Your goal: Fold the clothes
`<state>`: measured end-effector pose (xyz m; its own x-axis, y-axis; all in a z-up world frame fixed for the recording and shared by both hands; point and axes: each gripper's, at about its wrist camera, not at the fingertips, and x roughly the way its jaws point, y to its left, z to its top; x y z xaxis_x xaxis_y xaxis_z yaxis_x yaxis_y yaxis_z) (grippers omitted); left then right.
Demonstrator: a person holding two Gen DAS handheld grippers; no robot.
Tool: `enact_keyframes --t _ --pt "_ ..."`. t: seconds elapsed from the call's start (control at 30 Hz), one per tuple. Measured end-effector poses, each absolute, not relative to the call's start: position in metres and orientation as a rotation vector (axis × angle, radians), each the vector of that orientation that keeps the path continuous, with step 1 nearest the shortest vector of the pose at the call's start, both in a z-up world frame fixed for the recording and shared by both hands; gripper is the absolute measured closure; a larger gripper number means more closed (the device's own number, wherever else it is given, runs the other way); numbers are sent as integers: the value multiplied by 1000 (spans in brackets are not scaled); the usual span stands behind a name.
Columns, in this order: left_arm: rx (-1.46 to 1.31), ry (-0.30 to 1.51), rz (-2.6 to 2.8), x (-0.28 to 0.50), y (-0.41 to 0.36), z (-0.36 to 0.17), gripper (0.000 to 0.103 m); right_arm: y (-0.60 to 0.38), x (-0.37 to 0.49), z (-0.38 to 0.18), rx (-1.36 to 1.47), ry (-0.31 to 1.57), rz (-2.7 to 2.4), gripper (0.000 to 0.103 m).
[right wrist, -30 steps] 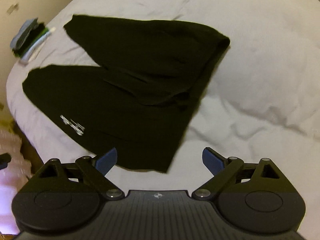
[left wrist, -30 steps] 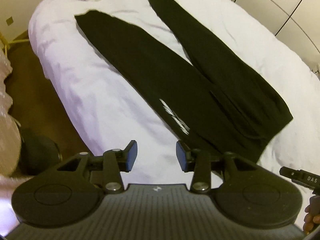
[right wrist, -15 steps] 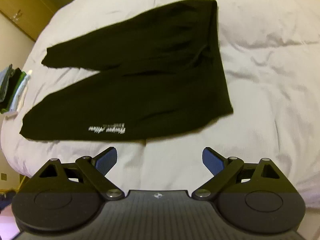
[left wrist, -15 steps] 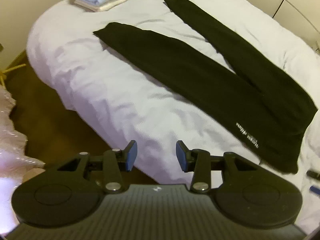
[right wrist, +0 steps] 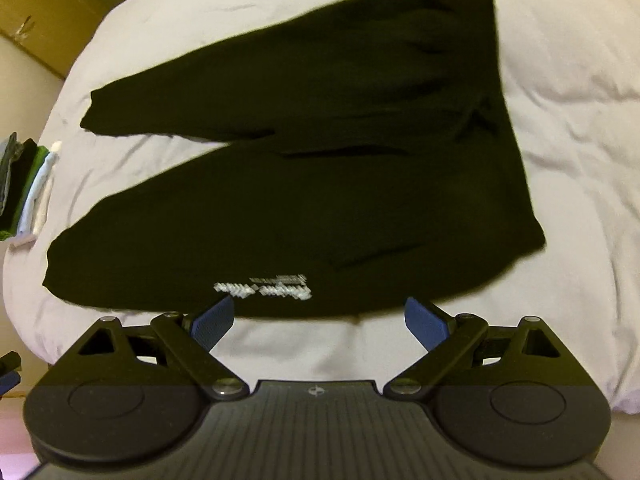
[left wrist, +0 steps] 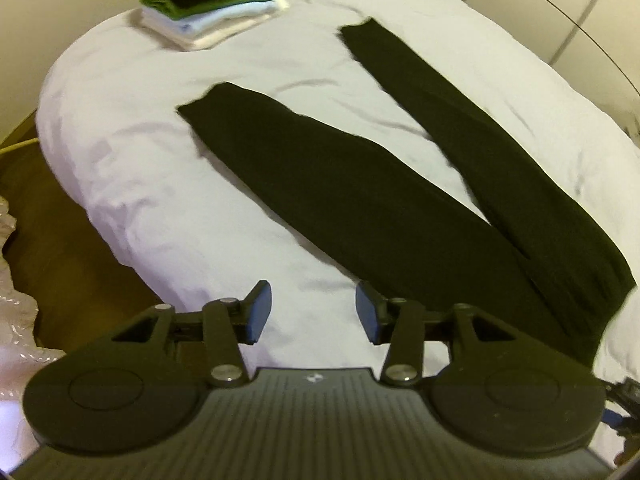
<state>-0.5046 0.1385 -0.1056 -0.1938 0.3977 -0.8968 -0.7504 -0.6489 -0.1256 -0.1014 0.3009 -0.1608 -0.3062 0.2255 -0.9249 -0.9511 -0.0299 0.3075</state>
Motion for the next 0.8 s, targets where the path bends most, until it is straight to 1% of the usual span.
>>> enact_keyframes --t 0.1,0.2,0.27,0.47,0.57,0.6,0.63,0.73,0.8 --pt "-1293 428 1963 -542 147 -113 61 308 -113 -168 -853 1283 1475 8" --pt "-1315 393 2002 -593 157 -130 55 307 -127 -170 -839 1293 1428 8" --pt "-1341 364 2022 -629 164 -145 53 305 -139 -171 -836 1285 1384 8" --pt "-1395 437 1996 -711 203 -200 52 284 -182 -181 -786 1293 1178 8" --pt "-1421 475 1982 -752 223 -228 43 276 -214 -186 -808 1286 1123 8" --pt "-1430 488 1977 -765 230 -237 38 274 -225 -188 -816 1282 1113 8" --pt "-1438 501 1972 -779 236 -246 37 273 -235 -187 -826 1273 1109 8" --pt "-1460 527 1982 -808 250 -273 37 272 -264 -183 -864 1234 1104 8" --pt "-1499 447 1981 -822 253 -284 38 273 -277 -178 -887 1207 1104 8"
